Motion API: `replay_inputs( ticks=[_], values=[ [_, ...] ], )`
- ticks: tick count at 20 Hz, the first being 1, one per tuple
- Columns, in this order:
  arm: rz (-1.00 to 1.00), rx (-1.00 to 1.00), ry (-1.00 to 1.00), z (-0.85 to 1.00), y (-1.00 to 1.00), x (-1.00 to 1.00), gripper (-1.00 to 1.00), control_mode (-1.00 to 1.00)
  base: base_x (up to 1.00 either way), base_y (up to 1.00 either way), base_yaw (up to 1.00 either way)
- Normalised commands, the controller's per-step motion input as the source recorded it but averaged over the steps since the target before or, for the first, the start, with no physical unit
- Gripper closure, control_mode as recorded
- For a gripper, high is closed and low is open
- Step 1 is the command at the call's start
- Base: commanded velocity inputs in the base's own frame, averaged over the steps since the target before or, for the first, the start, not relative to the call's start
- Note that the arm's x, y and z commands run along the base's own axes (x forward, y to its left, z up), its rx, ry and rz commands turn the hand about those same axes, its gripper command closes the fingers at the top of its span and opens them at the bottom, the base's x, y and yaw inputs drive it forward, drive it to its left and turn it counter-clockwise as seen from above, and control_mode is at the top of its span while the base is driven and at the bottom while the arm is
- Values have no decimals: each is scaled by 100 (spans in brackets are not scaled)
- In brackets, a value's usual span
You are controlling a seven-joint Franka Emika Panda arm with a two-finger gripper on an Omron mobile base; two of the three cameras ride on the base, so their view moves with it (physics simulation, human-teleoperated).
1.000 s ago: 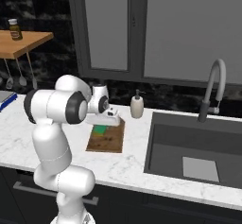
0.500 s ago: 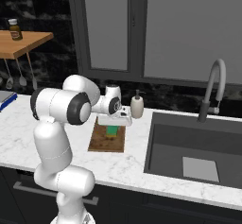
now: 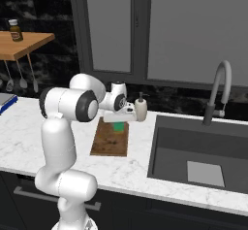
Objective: Pick up the sponge from the counter and clean the cutting board by briefly scrubbing or pressing down on the cutting board. Once finished, release the sponge.
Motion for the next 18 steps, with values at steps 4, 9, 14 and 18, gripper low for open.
replay_inputs(
  ticks=[4,9,14,18],
  values=[
    [17,-1,5,0,30,46,100,-100,0,0,0],
    [17,-5,3,-1,75,6,100,-100,0,0,0],
    [16,-9,9,-6,98,4,100,-100,0,0,0],
    [20,-14,16,-26,49,0,100,-100,0,0,0]
  ],
)
